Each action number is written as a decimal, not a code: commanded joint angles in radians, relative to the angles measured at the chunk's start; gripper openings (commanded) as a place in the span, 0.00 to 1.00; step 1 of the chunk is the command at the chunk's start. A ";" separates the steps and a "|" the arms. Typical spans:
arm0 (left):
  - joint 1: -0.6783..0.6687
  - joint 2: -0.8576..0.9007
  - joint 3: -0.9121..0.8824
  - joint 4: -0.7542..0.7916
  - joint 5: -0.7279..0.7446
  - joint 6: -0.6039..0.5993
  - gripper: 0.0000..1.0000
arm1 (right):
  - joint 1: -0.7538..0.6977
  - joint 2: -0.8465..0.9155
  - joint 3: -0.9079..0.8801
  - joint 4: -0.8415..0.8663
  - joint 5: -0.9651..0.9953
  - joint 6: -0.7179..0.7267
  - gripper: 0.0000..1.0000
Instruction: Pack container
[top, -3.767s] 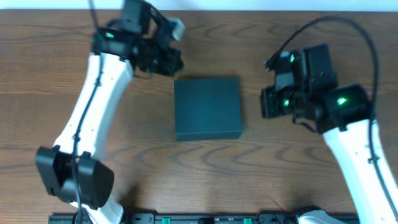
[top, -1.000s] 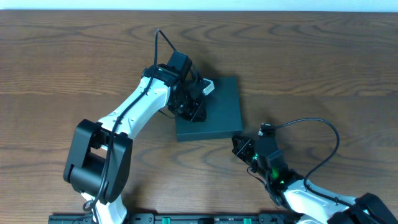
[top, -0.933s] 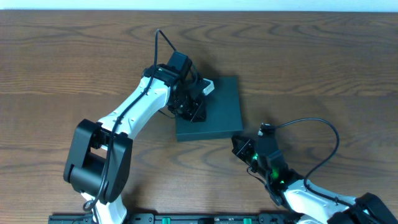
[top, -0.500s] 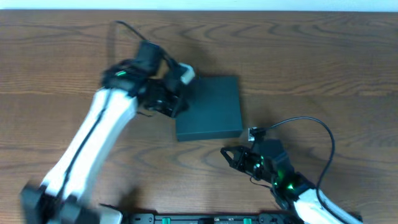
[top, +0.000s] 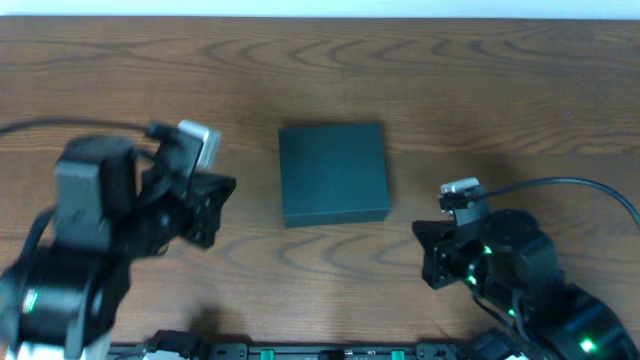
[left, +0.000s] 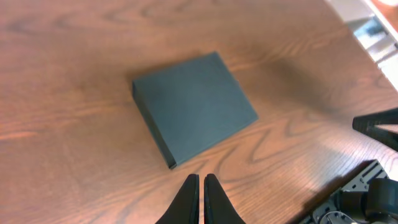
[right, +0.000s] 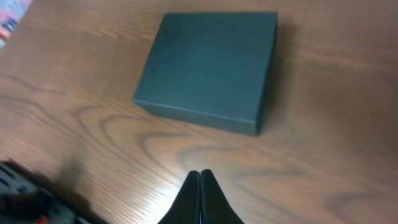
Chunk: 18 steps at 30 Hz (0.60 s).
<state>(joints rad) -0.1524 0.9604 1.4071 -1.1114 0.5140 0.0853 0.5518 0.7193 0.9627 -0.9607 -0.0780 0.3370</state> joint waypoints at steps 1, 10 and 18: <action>0.002 -0.038 0.003 -0.004 -0.027 -0.004 0.09 | -0.002 0.000 0.064 -0.032 0.037 -0.153 0.05; 0.002 -0.058 0.003 -0.056 -0.027 -0.003 0.95 | -0.002 0.001 0.088 -0.052 0.077 -0.151 0.99; 0.002 -0.058 0.003 -0.056 -0.027 -0.003 0.95 | -0.002 0.001 0.088 -0.053 0.077 -0.152 0.99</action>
<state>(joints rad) -0.1524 0.9012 1.4071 -1.1641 0.4931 0.0784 0.5518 0.7197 1.0359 -1.0126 -0.0170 0.2005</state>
